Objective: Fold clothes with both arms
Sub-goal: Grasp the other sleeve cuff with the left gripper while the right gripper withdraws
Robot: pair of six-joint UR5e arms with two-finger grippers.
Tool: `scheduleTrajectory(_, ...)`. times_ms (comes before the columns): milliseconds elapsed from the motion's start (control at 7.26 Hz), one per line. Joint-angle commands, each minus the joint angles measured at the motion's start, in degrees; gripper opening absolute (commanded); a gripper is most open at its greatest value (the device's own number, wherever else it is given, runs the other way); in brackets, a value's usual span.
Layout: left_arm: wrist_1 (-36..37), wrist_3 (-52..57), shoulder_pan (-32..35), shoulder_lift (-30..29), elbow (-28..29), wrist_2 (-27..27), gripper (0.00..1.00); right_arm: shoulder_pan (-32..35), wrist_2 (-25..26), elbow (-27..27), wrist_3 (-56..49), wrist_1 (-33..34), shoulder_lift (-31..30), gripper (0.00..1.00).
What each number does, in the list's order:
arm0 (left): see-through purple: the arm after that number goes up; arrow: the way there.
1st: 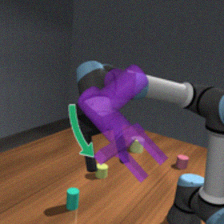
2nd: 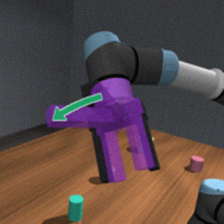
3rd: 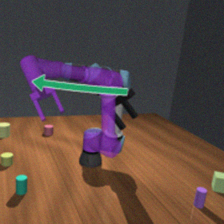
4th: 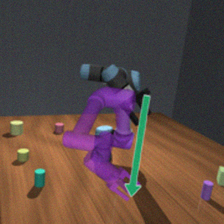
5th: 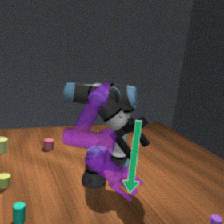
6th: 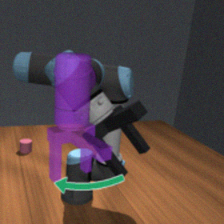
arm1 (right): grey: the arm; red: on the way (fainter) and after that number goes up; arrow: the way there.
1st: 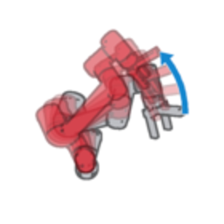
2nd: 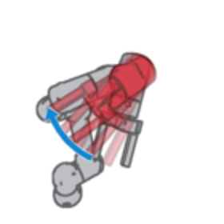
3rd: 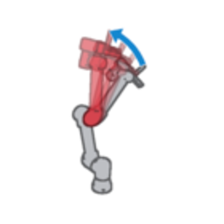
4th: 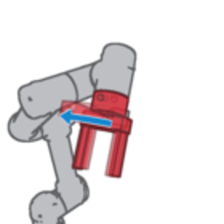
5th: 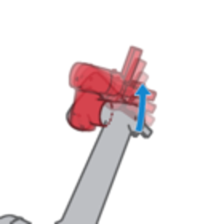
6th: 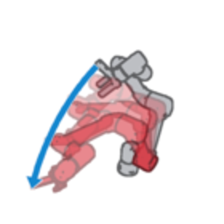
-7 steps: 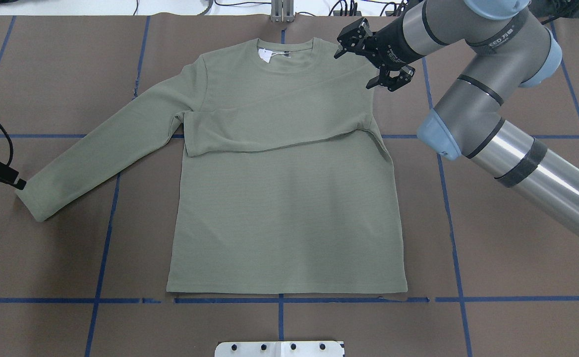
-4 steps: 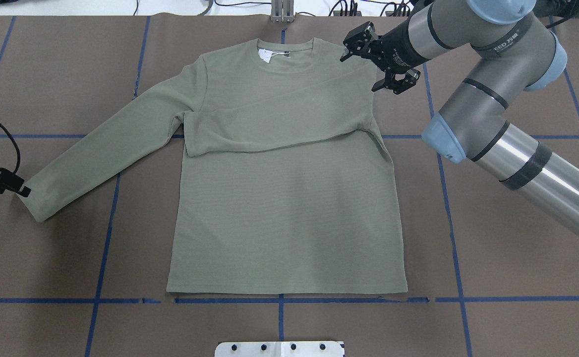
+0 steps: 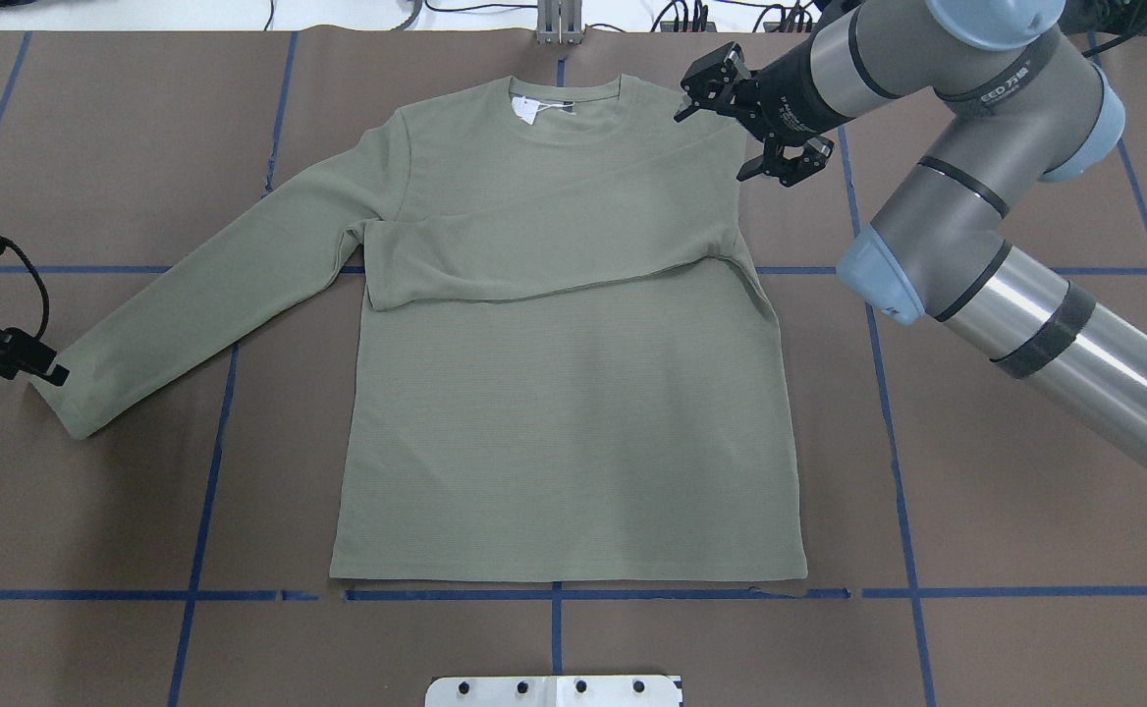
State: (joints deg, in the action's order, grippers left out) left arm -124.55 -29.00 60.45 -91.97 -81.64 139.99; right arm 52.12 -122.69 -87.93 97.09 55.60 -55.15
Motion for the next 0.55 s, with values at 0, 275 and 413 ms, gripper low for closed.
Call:
scheduleTrajectory(0,-0.1,0.3,0.0,-0.4,1.0,-0.5,0.79,0.0,0.0,-0.3,0.0,0.0,0.0,1.0)
scheduleTrajectory(275,-0.1,0.3,-0.1,-0.4,1.2,-0.8,0.68,0.1,0.1,-0.8,0.1,0.0,0.0,1.0)
scheduleTrajectory(413,-1.0,0.3,-0.1,-0.3,1.3,-0.7,0.64,0.0,0.0,-2.0,0.1,0.0,-0.9,1.0)
